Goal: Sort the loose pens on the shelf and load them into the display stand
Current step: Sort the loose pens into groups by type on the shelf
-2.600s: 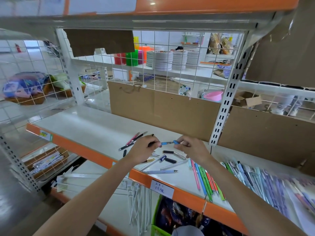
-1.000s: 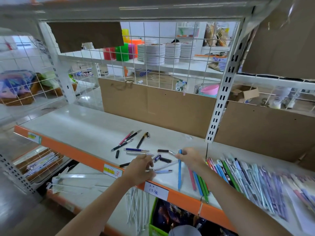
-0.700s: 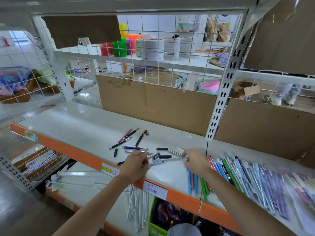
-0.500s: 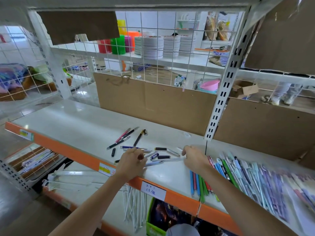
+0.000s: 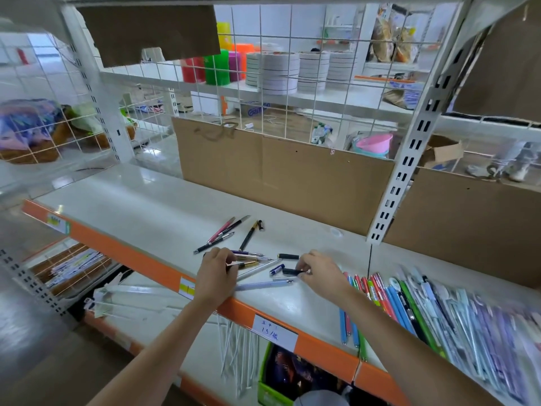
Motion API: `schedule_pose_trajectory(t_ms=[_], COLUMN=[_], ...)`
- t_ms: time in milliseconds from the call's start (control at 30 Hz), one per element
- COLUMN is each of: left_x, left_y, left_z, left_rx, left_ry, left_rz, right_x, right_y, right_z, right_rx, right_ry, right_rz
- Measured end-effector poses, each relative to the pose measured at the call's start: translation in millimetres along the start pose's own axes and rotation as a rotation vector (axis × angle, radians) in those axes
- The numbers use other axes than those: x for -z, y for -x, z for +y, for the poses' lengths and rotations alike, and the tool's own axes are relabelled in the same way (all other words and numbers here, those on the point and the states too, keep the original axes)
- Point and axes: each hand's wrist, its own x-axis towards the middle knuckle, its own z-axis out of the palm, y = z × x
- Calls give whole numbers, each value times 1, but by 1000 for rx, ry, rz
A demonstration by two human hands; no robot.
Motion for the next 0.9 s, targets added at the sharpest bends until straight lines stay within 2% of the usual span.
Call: schedule_pose_trajectory(t_ms=[167, 233, 400, 533, 733, 900], left_x=[9, 11, 8, 10, 9, 7], left_y=[-17, -23, -20, -17, -18, -20], left_z=[-1, -6, -12, -10, -8, -2], left_rx=[101, 50, -150, -162, -172, -222], left_ry=[81, -4, -136, -164, -212, -251], left_rz=[67, 67, -62, -92, -139, -195], right_x=[1, 0, 0, -1, 22, 11], right_y=[1, 1, -6, -17, -26, -18], right_z=[-1, 0, 0, -6, 8, 23], right_rx=[-5, -16, -38, -33, -194, -179], right_ry=[3, 1, 7, -6, -95, -15], right_rz=[-23, -15, 25, 58, 208, 69])
